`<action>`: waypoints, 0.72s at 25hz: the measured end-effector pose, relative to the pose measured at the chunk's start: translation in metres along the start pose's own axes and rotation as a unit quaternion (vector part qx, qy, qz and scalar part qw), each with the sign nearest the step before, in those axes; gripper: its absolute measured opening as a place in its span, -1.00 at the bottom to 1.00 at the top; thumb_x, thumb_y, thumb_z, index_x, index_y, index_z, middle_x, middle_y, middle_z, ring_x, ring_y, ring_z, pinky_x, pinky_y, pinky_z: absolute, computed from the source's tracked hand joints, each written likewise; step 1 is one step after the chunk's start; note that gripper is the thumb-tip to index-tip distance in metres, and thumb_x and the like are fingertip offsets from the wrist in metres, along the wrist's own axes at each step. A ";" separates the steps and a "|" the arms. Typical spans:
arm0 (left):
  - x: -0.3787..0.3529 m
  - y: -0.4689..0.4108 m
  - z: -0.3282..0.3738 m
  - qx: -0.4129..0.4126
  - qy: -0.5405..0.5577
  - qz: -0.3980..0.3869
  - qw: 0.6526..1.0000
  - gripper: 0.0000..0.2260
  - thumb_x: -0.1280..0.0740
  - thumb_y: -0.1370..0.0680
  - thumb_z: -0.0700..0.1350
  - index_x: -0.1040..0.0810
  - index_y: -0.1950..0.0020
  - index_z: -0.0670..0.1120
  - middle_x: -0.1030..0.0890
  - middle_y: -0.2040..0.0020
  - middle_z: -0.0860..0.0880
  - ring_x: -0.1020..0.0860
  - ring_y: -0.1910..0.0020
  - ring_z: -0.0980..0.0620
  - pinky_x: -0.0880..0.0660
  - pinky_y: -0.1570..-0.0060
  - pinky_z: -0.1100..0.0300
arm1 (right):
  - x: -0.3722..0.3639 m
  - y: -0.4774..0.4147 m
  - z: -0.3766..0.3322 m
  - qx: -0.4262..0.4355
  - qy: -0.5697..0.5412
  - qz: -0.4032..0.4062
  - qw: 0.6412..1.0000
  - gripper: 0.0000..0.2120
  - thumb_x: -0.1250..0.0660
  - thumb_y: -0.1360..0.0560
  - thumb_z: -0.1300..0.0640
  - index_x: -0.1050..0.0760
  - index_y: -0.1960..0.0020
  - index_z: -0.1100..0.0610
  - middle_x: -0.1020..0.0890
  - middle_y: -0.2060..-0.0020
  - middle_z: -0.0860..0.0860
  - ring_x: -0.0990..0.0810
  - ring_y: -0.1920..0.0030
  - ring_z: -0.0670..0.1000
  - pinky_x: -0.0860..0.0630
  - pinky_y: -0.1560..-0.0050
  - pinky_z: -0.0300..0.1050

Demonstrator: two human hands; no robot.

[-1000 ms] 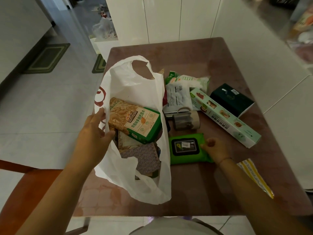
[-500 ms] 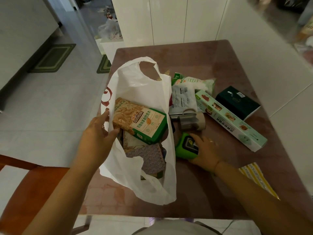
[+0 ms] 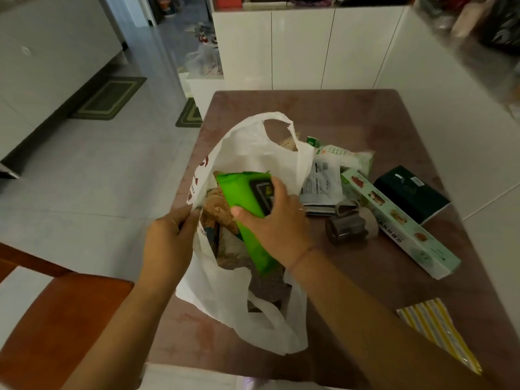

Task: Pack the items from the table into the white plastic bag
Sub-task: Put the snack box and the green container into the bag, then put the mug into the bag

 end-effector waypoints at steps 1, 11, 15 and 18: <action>0.002 0.000 0.000 0.010 0.016 0.004 1.000 -0.80 -0.21 -0.59 -0.15 -0.63 0.08 -0.09 -0.56 0.38 0.02 -0.47 0.49 0.26 -0.32 0.52 0.49 | -0.017 -0.009 -0.001 -0.022 0.042 0.000 0.999 -0.12 -0.20 -0.32 -0.42 0.06 -0.47 -0.08 -0.30 -0.29 0.12 -0.33 -0.29 0.19 -0.37 -0.28 0.20; 0.004 -0.008 -0.001 0.009 0.024 0.003 1.000 -0.76 -0.20 -0.58 -0.06 -0.64 -0.04 -0.10 -0.66 0.25 -0.09 -0.61 0.31 -0.05 -0.58 0.32 0.13 | -0.079 -0.010 -0.009 0.122 0.125 -0.106 0.979 -0.26 -0.18 -0.50 -0.21 0.11 -0.51 -0.01 0.04 -0.52 0.09 0.05 -0.51 0.17 0.00 -0.50 0.15; 0.000 -0.012 -0.003 0.001 0.012 -0.005 1.000 -0.74 -0.19 -0.58 -0.05 -0.64 -0.07 -0.11 -0.65 0.28 -0.06 -0.59 0.36 -0.05 -0.57 0.38 0.09 | 0.038 0.001 0.032 0.172 -0.022 0.209 0.962 -0.60 -0.26 -0.50 -0.03 -0.38 -0.27 0.12 -0.41 -0.28 0.10 -0.36 -0.30 0.01 -0.34 -0.27 -0.28; -0.006 -0.013 -0.003 0.003 0.003 -0.015 1.000 -0.73 -0.19 -0.58 -0.05 -0.62 -0.11 -0.11 -0.65 0.27 -0.07 -0.59 0.35 0.02 -0.46 0.47 0.27 | 0.084 -0.014 0.155 -0.083 -0.008 0.280 0.956 -0.35 -0.40 -0.40 -0.09 -0.27 -0.35 0.15 -0.36 -0.32 0.16 -0.33 -0.34 0.11 -0.34 -0.29 -0.19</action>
Point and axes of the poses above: each hand's wrist, its own y-axis away from the middle knuckle, its own x-axis out of the back of the hand, z = x × y, the point moved 8 cm from there along -y, towards the middle knuckle
